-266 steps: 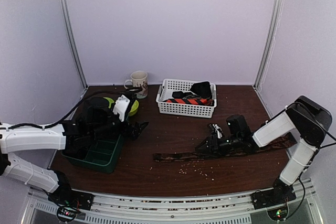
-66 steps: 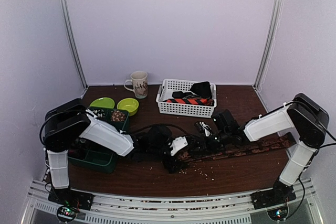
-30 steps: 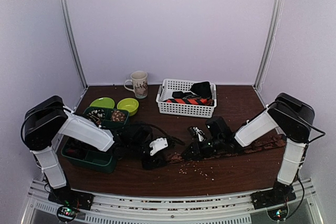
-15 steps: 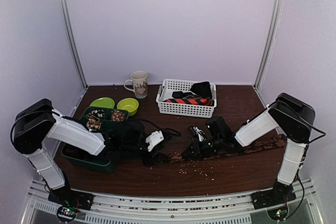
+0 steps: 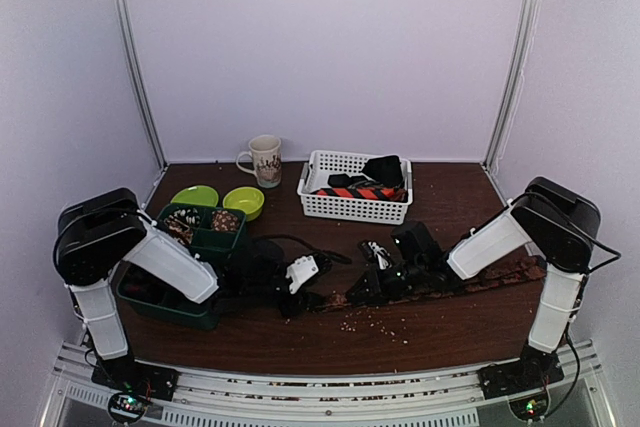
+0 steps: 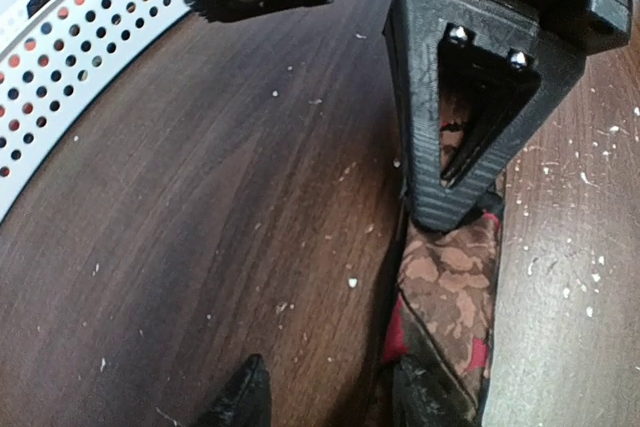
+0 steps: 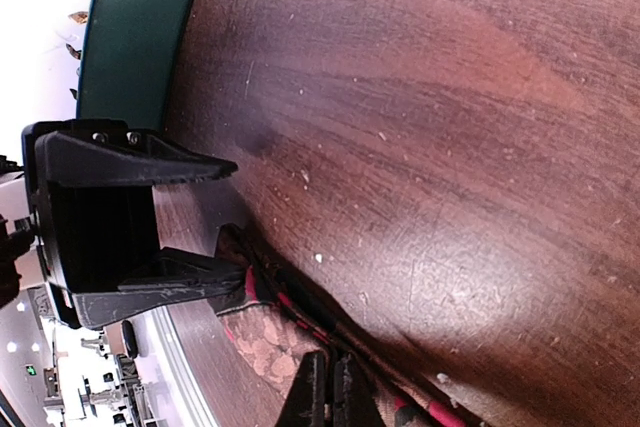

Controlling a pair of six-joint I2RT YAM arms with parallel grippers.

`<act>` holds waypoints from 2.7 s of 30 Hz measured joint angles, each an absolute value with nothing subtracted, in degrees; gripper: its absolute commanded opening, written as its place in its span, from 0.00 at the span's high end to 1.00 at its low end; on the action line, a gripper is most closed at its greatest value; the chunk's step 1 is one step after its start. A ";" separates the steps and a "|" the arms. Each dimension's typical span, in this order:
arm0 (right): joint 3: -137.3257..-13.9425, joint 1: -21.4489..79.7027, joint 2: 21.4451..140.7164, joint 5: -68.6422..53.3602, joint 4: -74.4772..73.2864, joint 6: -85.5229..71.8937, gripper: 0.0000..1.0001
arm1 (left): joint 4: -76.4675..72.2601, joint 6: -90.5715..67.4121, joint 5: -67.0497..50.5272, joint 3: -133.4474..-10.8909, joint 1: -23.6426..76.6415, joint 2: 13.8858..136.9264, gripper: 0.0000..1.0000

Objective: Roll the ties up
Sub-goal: Smooth out the tie at the center of the board, then roll the tie at the center of the board.

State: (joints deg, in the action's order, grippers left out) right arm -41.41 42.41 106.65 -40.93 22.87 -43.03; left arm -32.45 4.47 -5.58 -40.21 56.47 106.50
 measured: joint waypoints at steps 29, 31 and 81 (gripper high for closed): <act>-40.12 42.41 106.04 -40.64 24.05 -43.70 1.00 | -30.50 7.07 -14.02 -43.81 57.06 107.15 0.60; -40.12 42.41 106.04 -40.66 24.03 -43.77 1.00 | -27.16 7.51 -14.06 -44.49 57.06 108.16 0.61; -40.34 42.39 105.56 -40.58 21.91 -42.11 1.00 | -35.70 2.44 -24.47 -45.36 55.31 107.33 0.66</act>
State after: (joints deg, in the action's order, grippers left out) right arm -40.34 42.39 105.56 -40.58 21.91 -42.11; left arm -35.70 2.44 -24.47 -45.36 55.31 107.33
